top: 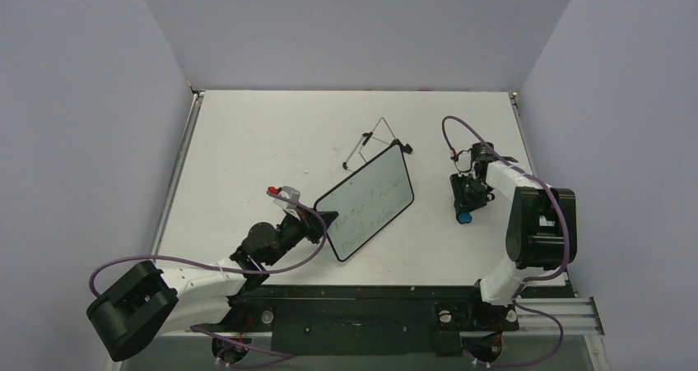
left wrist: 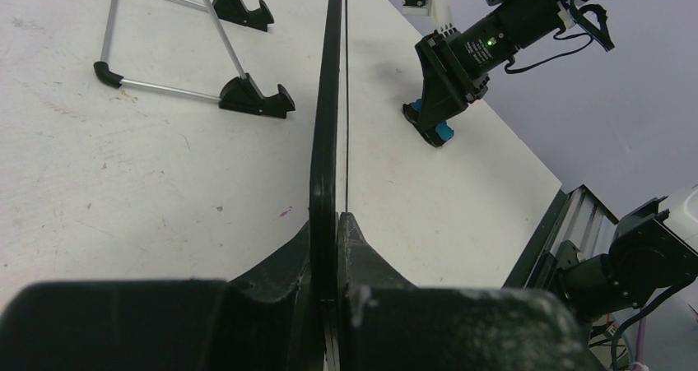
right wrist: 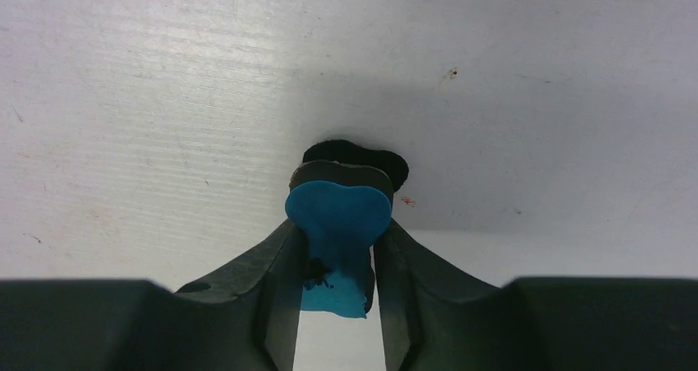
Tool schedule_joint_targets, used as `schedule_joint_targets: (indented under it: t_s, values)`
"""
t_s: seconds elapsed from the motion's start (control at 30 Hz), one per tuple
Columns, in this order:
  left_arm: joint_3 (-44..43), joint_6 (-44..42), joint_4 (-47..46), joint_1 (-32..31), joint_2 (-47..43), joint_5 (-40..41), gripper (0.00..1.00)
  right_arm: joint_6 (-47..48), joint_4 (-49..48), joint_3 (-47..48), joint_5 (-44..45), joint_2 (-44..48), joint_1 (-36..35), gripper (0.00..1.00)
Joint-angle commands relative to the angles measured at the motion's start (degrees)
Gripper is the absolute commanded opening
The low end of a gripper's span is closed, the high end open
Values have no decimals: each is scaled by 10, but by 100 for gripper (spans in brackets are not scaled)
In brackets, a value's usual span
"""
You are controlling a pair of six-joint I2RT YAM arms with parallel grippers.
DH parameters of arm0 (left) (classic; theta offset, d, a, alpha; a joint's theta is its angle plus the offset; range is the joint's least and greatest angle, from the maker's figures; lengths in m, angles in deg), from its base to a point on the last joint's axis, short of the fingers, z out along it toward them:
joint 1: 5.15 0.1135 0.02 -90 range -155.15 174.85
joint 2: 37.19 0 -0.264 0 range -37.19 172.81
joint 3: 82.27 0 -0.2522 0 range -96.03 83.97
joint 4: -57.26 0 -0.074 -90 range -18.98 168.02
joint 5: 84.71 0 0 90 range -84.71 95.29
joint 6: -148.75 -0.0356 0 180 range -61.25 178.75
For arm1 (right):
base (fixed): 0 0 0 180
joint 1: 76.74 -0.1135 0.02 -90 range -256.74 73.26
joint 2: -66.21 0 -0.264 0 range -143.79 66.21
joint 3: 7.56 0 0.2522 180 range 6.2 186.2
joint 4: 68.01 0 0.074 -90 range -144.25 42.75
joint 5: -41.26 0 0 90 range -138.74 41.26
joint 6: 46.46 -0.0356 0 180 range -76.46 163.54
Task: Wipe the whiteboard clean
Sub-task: Pick up the whiteboard eraser from the center of the board.
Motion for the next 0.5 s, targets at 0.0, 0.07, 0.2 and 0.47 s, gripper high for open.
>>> schedule_joint_targets:
  t_s: [0.0, 0.07, 0.2, 0.47]
  values:
    - [-2, -5, -36, 2, -17, 7, 0, -2, 12, 26, 14, -9, -3, 19]
    - [-2, -1, -36, 3, -19, 6, 0, 4, 16, 29, 6, -2, -3, 7]
    - [-7, 23, -35, 4, -19, 6, 0, 43, 24, 31, -59, 62, -8, 0]
    - [-61, 104, 3, 13, 3, -55, 0, 362, 134, -6, -234, 279, -140, 0]
